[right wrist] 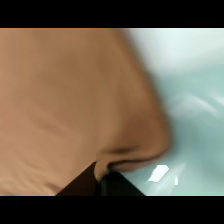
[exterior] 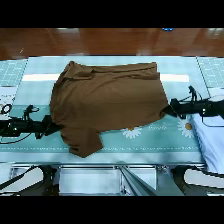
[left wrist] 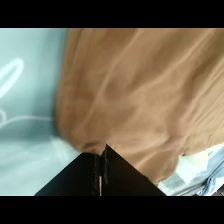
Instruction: Fold the shirts.
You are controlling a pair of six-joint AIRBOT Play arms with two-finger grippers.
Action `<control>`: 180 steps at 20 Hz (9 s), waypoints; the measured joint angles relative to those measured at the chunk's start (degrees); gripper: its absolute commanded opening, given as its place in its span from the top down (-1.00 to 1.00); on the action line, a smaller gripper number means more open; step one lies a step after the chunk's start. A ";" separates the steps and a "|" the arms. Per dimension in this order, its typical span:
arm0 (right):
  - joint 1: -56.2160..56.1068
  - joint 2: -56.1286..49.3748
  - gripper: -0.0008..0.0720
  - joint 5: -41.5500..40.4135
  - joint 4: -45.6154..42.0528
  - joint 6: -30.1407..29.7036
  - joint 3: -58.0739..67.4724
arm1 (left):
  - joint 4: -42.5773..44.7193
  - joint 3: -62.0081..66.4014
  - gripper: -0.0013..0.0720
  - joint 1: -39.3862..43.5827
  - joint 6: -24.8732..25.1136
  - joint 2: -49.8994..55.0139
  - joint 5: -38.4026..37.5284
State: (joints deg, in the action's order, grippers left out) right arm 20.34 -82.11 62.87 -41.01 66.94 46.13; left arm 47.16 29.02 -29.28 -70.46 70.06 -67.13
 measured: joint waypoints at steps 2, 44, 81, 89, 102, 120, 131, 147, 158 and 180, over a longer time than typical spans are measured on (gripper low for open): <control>-0.98 1.01 0.91 3.28 0.11 -0.24 5.70 | -1.86 3.67 0.92 0.00 0.22 -1.18 -1.33; -2.78 23.65 0.91 15.45 -19.02 10.36 44.68 | 12.98 42.27 0.93 9.51 -15.61 -25.79 4.94; -10.23 -35.15 -0.17 21.42 -20.94 13.33 62.12 | 8.09 58.47 -0.43 12.72 -5.20 34.88 -13.18; -4.87 -27.87 -0.17 24.15 -21.90 15.98 57.46 | 8.48 53.00 -0.42 8.15 -5.38 26.40 -19.69; 7.41 10.25 -0.17 1.40 -4.33 2.10 -2.67 | 3.48 -4.61 -0.42 -14.49 -2.86 -14.95 -7.48; 14.01 14.19 -0.17 3.21 -4.55 0.46 -7.30 | -2.32 -4.26 0.93 3.41 1.66 -1.75 3.10; 9.79 8.20 -0.17 6.12 -12.66 7.23 -7.98 | -3.43 -2.05 0.93 3.34 3.48 -1.33 -0.28; -2.71 0.00 0.91 6.69 -6.54 1.95 12.41 | -3.52 12.04 0.93 3.74 4.15 -0.17 -1.11; -5.31 -17.00 0.91 5.03 -6.08 6.23 37.79 | -3.72 48.89 0.93 10.25 -4.61 23.74 -0.31; 2.43 -27.19 -0.17 11.30 -3.45 7.98 53.75 | 9.09 62.05 -0.43 9.05 -13.35 27.39 -14.03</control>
State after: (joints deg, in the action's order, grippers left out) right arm 22.76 -109.30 74.17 -44.47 74.91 99.88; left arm 56.25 91.07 -20.23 -83.81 97.45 -81.17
